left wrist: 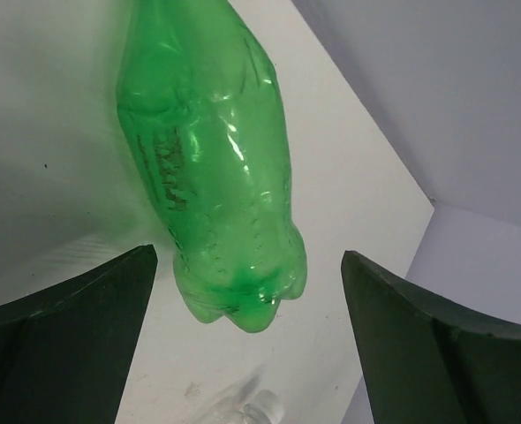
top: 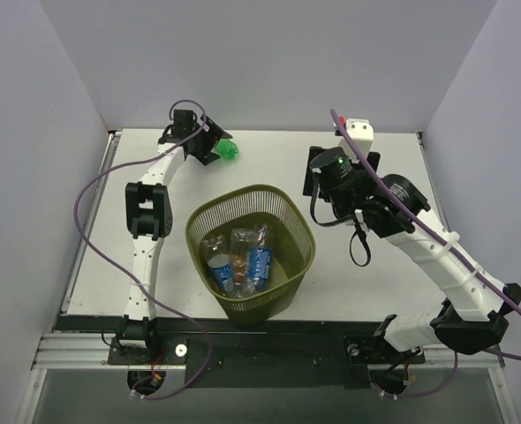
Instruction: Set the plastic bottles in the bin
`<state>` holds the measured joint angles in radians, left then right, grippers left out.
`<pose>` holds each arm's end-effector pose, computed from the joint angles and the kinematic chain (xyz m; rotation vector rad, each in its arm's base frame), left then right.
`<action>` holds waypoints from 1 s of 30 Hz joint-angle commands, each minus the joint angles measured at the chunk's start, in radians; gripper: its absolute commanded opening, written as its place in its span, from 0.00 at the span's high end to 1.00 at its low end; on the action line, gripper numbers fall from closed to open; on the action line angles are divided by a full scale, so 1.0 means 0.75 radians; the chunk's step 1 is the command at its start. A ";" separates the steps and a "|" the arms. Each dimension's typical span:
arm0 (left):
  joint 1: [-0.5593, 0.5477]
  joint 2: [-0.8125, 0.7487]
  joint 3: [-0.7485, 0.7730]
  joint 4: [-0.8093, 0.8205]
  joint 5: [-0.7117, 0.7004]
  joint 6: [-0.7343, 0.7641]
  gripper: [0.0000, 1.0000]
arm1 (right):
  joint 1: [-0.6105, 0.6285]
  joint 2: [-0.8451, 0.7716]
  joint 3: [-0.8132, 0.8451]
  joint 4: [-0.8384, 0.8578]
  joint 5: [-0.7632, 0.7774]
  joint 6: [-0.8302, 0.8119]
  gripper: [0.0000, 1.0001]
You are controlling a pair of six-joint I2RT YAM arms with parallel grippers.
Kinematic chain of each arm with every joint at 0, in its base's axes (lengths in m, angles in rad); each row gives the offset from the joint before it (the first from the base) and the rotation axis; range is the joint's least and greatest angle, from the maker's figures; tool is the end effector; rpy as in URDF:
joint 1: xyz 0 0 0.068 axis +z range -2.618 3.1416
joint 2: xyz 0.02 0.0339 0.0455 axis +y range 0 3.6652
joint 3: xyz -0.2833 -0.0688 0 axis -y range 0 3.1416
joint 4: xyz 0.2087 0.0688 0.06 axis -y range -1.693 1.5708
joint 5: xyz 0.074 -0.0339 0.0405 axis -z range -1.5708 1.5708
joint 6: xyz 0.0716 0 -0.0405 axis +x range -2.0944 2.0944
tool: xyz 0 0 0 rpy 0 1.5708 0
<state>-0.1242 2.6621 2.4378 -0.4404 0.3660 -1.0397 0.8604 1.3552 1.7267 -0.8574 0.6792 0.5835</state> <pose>0.5913 -0.0996 0.1694 -0.8605 2.2326 -1.0061 0.1950 0.1577 0.4613 0.1391 1.9462 0.2542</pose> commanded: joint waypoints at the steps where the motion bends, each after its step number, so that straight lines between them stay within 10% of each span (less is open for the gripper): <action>1: -0.023 -0.007 -0.004 0.049 -0.175 -0.027 0.03 | 0.019 0.040 0.066 -0.078 0.080 0.014 0.24; 13: -0.037 0.128 0.114 0.051 -0.394 -0.127 0.03 | 0.029 0.107 0.117 -0.107 0.078 -0.007 0.24; 20: -0.019 0.108 0.065 0.133 -0.331 -0.087 0.39 | 0.033 0.118 0.127 -0.113 0.082 -0.007 0.24; 30: -0.002 -0.435 -0.450 0.211 -0.398 0.185 0.60 | 0.053 0.101 0.085 -0.072 0.084 -0.009 0.24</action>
<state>-0.1398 2.5919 2.2223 -0.2886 0.1333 -1.0420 0.8875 1.4384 1.7882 -0.9096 0.7010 0.5797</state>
